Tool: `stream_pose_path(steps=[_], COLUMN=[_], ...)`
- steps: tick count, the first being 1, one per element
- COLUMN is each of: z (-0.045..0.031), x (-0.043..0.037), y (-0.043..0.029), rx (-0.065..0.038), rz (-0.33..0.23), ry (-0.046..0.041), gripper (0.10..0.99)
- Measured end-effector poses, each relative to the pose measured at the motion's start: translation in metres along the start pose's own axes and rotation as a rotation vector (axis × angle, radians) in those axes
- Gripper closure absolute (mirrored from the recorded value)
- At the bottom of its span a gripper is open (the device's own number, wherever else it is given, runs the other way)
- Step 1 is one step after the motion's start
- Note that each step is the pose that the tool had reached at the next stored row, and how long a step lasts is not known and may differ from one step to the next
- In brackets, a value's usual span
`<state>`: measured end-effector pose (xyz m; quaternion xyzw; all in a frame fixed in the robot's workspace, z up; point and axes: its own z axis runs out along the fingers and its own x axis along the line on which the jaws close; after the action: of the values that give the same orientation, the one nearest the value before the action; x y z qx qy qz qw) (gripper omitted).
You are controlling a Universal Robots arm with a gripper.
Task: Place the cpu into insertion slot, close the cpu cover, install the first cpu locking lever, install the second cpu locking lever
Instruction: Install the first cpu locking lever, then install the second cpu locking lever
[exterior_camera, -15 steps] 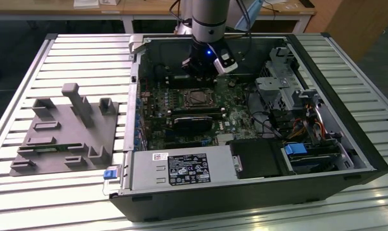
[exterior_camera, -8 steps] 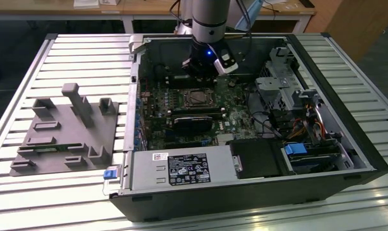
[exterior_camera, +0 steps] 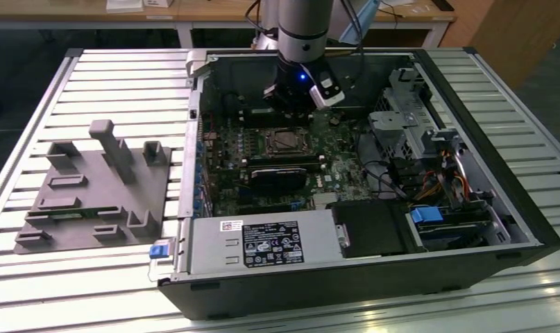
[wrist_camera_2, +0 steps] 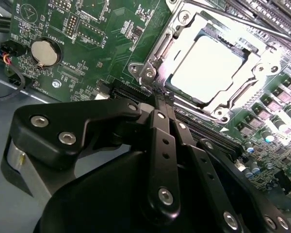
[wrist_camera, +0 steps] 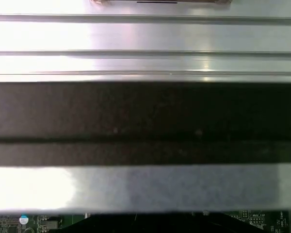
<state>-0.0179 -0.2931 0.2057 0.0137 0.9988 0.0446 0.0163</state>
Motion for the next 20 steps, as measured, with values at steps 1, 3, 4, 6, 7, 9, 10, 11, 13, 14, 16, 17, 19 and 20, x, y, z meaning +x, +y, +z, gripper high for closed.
stream_pose_path(steps=[1,3,4,6,7,9,10,11,13,14,16,17,19,20], z=[0.0,0.0,0.0,-0.0001,-0.0001,-0.0001,-0.0002,-0.0002,-0.0003,-0.0003,-0.0004,-0.0004,-0.0005,-0.0006], x=[-0.0003,-0.001,-0.0012,-0.0018,-0.0022,-0.0029,-0.0032,-0.0035,-0.0039,-0.0041,-0.0044,-0.0046,-0.0047,-0.0048], y=[-0.0001,-0.0006,-0.0008,-0.0014,-0.0017,-0.0026,-0.003,-0.0034,-0.0045,-0.005,-0.0059,-0.0064,-0.0076,-0.0084], rx=[0.0,0.0,0.0,0.0,0.0,0.0,0.0,0.0,0.0,0.0,0.0,0.0,0.0,0.0], rz=[0.0,0.0,0.0,0.001,0.001,0.001,0.001,0.001,0.001,0.001,0.002,0.002,0.002,0.002], ry=[0.0,0.0,0.0,0.0,0.0,-0.0001,-0.0001,-0.0001,-0.0001,-0.0001,-0.0001,-0.0002,-0.0001,-0.0001], gripper=[0.973,0.973,0.973,0.973,0.973,0.973,0.973,0.973,0.973,0.973,0.973,0.973,0.973,0.973])
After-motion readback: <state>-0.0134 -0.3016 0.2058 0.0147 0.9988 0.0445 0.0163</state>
